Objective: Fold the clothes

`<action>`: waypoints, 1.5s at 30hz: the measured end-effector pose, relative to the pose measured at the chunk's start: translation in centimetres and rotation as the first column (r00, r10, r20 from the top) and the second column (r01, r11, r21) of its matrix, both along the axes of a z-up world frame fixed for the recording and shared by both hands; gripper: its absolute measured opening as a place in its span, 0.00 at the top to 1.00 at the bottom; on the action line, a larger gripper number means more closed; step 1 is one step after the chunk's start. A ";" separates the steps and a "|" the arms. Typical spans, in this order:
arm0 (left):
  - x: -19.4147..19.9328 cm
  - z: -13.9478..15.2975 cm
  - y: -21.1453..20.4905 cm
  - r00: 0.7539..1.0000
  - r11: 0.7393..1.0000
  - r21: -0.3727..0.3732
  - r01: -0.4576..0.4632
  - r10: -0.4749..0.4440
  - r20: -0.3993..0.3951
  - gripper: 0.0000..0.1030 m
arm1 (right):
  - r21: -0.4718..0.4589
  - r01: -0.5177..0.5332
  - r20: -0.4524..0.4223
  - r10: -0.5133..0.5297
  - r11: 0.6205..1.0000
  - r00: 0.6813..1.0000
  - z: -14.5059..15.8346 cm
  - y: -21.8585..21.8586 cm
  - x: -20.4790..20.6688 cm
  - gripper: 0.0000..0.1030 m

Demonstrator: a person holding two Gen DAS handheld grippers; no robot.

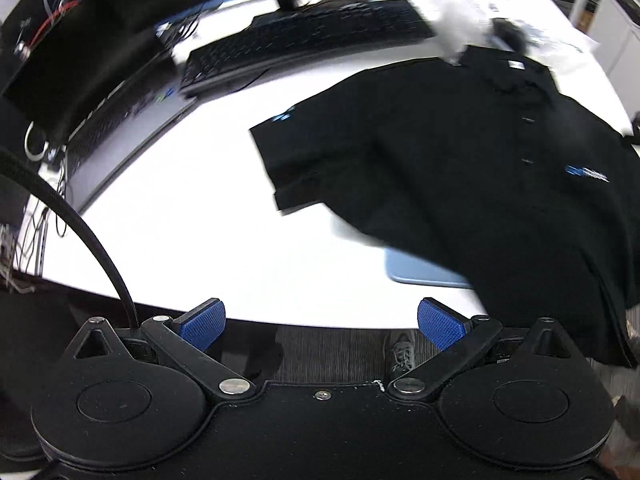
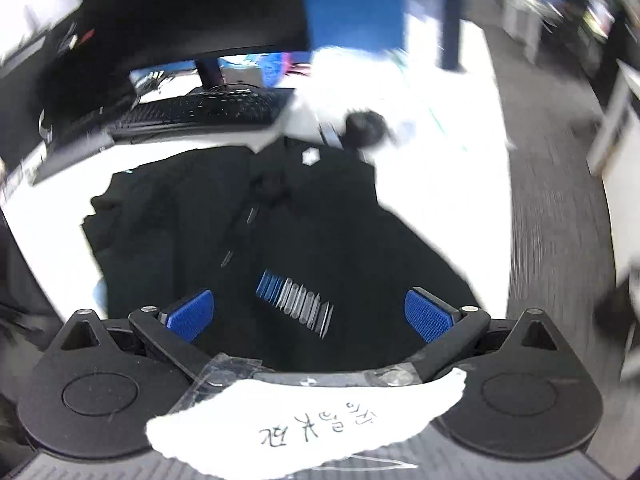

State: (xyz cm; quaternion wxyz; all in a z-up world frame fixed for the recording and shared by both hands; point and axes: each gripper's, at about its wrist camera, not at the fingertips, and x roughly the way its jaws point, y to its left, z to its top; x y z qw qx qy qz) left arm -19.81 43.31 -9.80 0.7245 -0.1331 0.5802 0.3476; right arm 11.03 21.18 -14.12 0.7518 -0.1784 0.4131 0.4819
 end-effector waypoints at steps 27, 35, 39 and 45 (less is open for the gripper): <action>7.9 -0.6 11.9 0.994 0.992 -0.081 -0.094 0.098 0.041 0.02 | -0.076 0.052 -0.384 -0.077 0.996 0.920 -6.3 12.3 13.3 0.79; 8.1 -1.4 10.2 0.992 0.988 -0.089 -0.124 0.125 0.000 0.02 | -0.029 0.035 -0.077 -0.037 0.999 0.996 2.0 12.6 11.4 0.87; 8.0 -1.2 9.5 0.992 0.988 -0.088 -0.124 0.123 -0.011 0.02 | -0.044 0.053 -0.023 -0.054 0.998 0.998 2.6 14.9 16.1 0.88; 7.7 -0.4 8.8 0.995 0.992 -0.080 -0.099 0.099 -0.004 0.02 | -0.094 0.043 0.137 -0.030 0.995 0.990 2.3 18.4 20.8 0.35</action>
